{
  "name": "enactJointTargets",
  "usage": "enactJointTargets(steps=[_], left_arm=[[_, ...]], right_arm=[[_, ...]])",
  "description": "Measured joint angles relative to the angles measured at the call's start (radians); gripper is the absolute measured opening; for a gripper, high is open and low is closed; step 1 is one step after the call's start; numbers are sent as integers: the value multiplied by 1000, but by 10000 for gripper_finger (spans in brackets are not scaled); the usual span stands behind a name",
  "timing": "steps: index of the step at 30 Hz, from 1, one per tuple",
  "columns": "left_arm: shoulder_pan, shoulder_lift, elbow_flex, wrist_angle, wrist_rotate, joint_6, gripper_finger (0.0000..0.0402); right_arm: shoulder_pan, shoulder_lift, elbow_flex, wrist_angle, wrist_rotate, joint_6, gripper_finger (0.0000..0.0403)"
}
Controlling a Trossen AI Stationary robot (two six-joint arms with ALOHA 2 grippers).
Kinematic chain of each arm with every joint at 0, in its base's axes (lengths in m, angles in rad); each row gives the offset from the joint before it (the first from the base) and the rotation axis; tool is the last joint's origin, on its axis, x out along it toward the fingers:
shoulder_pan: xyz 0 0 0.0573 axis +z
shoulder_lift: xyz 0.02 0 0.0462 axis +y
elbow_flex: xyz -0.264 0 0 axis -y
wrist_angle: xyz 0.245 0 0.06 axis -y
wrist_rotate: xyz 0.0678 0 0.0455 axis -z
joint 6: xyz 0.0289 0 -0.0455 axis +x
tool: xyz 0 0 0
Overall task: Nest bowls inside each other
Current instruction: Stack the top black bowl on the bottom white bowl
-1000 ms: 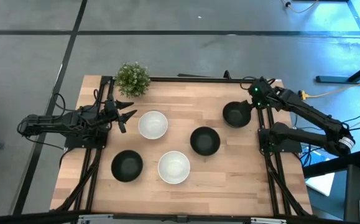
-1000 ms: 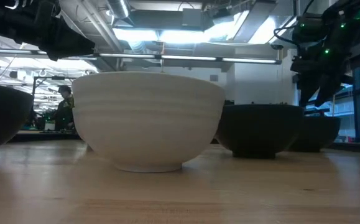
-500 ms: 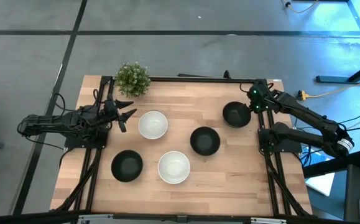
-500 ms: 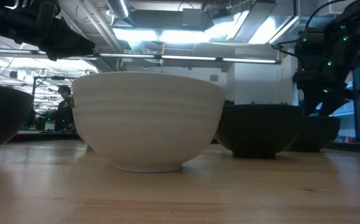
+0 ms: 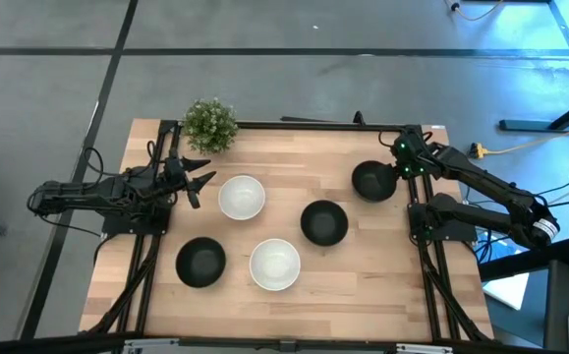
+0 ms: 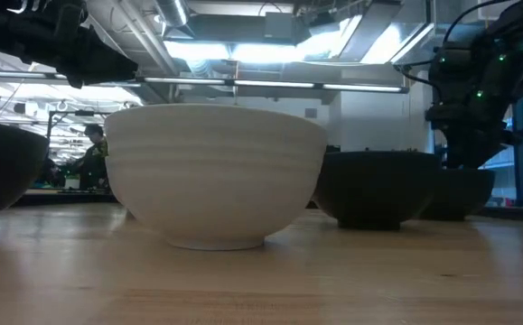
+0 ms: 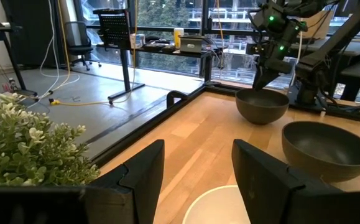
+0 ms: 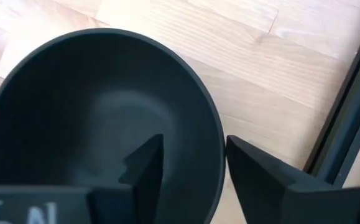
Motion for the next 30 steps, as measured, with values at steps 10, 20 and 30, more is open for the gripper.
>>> enactJointTargets(steps=[10,20,30], left_arm=[[0,0,0,0,0,0,183],[0,0,0,0,0,0,183],[0,0,0,0,-6,0,183]], right_arm=[[1,37,-1,-3,0,2,154],[1,114,-1,1,0,-2,127],[1,114,-1,3,0,-4,69]])
